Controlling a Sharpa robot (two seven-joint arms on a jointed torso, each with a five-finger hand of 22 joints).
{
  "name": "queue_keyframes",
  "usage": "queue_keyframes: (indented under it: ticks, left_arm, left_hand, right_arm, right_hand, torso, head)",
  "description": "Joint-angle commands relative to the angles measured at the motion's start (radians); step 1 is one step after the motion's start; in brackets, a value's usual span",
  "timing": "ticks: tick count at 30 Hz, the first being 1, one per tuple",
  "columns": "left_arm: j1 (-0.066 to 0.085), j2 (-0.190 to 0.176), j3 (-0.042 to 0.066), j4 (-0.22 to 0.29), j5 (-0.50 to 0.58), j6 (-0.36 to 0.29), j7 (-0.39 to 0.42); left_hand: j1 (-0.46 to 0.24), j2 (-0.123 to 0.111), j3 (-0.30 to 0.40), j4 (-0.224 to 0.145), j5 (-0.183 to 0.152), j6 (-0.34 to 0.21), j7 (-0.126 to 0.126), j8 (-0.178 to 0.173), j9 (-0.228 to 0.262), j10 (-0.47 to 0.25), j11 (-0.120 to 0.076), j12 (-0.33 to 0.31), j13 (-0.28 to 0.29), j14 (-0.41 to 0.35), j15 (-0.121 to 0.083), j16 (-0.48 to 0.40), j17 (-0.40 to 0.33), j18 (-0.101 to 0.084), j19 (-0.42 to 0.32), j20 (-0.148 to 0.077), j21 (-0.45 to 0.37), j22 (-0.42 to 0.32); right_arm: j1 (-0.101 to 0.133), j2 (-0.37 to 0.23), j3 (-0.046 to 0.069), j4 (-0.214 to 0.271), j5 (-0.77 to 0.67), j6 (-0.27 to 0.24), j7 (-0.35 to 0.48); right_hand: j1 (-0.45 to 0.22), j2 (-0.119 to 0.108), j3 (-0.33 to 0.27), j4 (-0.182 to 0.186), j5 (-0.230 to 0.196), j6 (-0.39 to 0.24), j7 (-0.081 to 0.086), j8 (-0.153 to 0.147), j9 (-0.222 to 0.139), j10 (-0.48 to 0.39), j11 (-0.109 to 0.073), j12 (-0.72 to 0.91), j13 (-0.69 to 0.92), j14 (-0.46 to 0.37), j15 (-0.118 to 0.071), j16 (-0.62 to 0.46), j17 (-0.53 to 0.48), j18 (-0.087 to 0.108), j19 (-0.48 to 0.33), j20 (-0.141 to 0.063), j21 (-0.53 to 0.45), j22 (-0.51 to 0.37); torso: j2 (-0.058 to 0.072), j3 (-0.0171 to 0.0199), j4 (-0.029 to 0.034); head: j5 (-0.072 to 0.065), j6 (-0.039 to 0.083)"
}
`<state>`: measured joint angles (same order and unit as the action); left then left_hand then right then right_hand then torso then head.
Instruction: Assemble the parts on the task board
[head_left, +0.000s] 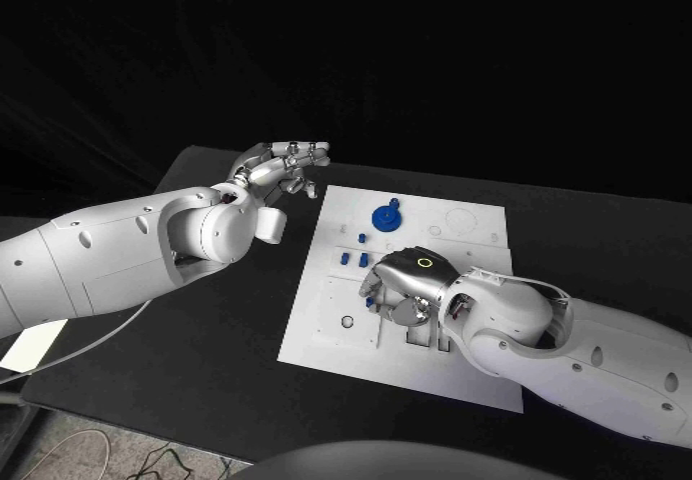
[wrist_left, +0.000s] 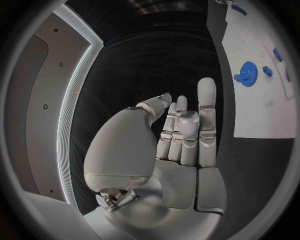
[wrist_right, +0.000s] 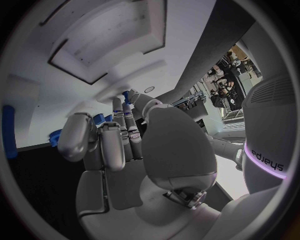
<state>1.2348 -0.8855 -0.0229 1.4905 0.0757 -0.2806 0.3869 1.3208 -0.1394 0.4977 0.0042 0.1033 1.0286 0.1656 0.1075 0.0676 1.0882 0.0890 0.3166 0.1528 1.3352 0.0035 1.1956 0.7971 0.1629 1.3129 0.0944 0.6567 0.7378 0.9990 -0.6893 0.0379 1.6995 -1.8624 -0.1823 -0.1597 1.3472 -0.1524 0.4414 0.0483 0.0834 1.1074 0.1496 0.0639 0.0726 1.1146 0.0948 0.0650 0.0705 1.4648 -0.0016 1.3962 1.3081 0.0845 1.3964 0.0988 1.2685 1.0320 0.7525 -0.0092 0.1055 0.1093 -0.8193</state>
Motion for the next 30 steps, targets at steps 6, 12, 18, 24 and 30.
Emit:
queue_keyframes:
  ticks: [6,12,18,24,30]
  left_arm:
    - [0.0,0.002,0.001,0.001,-0.004,0.019,0.0]
    - [0.0,0.002,0.001,0.0,-0.004,0.021,-0.002]
    - [0.0,0.001,0.0,-0.001,-0.004,0.02,-0.002]
    - [0.0,-0.001,0.0,-0.003,-0.004,0.02,-0.002]
    - [0.0,0.0,0.0,-0.002,-0.004,0.023,-0.003]
  left_hand:
    - [0.001,0.008,-0.001,-0.004,0.004,-0.007,-0.003,0.001,-0.001,-0.007,-0.001,0.001,0.001,-0.006,-0.002,-0.002,-0.001,0.012,-0.006,0.003,-0.004,0.0]
    - [0.001,0.008,-0.001,-0.004,0.004,-0.007,-0.003,0.001,-0.001,-0.007,-0.001,0.001,0.001,-0.006,-0.002,-0.002,-0.001,0.012,-0.006,0.003,-0.004,0.0]
    - [0.001,0.008,-0.001,-0.004,0.004,-0.007,-0.003,0.001,-0.001,-0.007,-0.001,0.001,0.001,-0.006,-0.002,-0.002,-0.001,0.012,-0.006,0.003,-0.004,0.0]
    - [0.001,0.008,-0.001,-0.004,0.004,-0.007,-0.003,0.001,-0.001,-0.007,-0.001,0.001,0.001,-0.006,-0.002,-0.002,-0.001,0.012,-0.006,0.003,-0.004,0.0]
    - [0.001,0.009,-0.001,-0.004,0.004,-0.01,-0.003,0.001,-0.001,-0.012,0.0,0.004,0.002,-0.007,-0.001,-0.002,-0.002,0.012,-0.006,0.004,-0.005,0.0]
  right_arm:
    - [-0.002,-0.002,-0.002,-0.001,-0.018,-0.027,-0.01]
    - [-0.002,-0.03,-0.001,0.028,-0.01,-0.085,0.014]
    - [0.005,-0.085,0.009,0.081,0.011,-0.109,0.019]
    - [0.043,-0.156,0.02,0.13,0.037,-0.122,0.012]
    - [0.092,-0.228,0.035,0.143,0.073,-0.103,-0.011]
  right_hand:
    - [-0.002,0.005,-0.005,-0.003,0.001,-0.008,-0.002,-0.001,-0.002,-0.005,-0.001,0.005,-0.001,0.055,0.006,-0.008,0.006,0.017,-0.007,0.002,-0.006,-0.004]
    - [-0.001,0.002,-0.01,-0.005,0.013,-0.014,-0.002,-0.001,-0.003,-0.007,-0.001,0.011,-0.001,0.053,0.006,-0.013,-0.001,0.019,-0.009,0.002,-0.01,-0.01]
    - [-0.02,-0.019,-0.044,0.003,0.013,-0.036,-0.006,-0.002,-0.006,-0.02,-0.003,0.02,-0.001,0.052,0.006,-0.016,-0.004,0.021,-0.011,0.001,-0.017,-0.019]
    - [-0.014,-0.023,-0.183,0.033,0.011,-0.087,-0.025,-0.001,-0.006,-0.095,0.004,0.026,-0.004,0.043,0.011,-0.047,-0.045,0.034,-0.041,0.006,-0.079,-0.107]
    - [0.027,0.005,-0.235,0.048,0.017,-0.086,-0.023,0.0,-0.004,-0.103,0.003,0.055,-0.003,0.042,0.009,-0.056,-0.057,0.035,-0.034,0.005,-0.085,-0.113]
  torso:
    - [0.0,0.0003,-0.0005]
    - [-0.001,0.0006,0.0001]
    - [-0.001,-0.0007,-0.0009]
    - [-0.001,0.0003,-0.004]
    - [-0.003,0.0006,-0.0048]
  head:
    - [-0.001,0.002]
    - [-0.006,0.006]
    - [-0.012,0.012]
    - [-0.024,0.022]
    - [-0.052,0.041]
